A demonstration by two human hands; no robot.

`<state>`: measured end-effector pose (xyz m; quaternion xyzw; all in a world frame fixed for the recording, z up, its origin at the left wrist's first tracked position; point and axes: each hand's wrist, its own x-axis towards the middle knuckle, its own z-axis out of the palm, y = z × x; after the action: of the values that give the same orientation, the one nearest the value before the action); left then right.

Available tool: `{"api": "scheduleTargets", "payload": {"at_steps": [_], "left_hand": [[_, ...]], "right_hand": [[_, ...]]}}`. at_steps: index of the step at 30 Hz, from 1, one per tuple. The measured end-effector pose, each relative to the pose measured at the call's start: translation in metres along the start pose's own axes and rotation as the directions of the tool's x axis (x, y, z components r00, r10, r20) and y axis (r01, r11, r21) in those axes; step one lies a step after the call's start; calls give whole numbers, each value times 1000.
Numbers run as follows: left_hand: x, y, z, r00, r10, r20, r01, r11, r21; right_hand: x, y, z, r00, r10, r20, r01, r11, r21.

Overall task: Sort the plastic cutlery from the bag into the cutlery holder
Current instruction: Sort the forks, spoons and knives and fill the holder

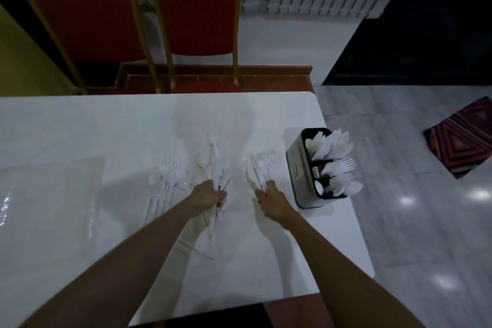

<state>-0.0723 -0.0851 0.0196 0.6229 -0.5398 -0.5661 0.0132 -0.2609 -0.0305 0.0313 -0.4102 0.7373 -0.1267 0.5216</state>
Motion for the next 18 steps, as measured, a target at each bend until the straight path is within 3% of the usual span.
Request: {"api": "scheduleTargets", "payload": {"at_steps": [5,10,14,18], "left_hand": [[-4,-2,-8,1000,2,-20,-1,999,35],[-9,3,-8,997,-46,-55,43,998,-53],[-13,5,-10,999,-41,4,41,997,-63],[-15,4,-15,999,-48,1,48,986,-160]], "right_hand": [[2,-4,5,1000,14,-4,-14,999,44],[6,-4,12,999,-10,-50,9,1000,-16],[0,-8,16,992,-78,-97,66,990,-128],[3,-5,20,994,-17,-105,7,996,-94]]}}
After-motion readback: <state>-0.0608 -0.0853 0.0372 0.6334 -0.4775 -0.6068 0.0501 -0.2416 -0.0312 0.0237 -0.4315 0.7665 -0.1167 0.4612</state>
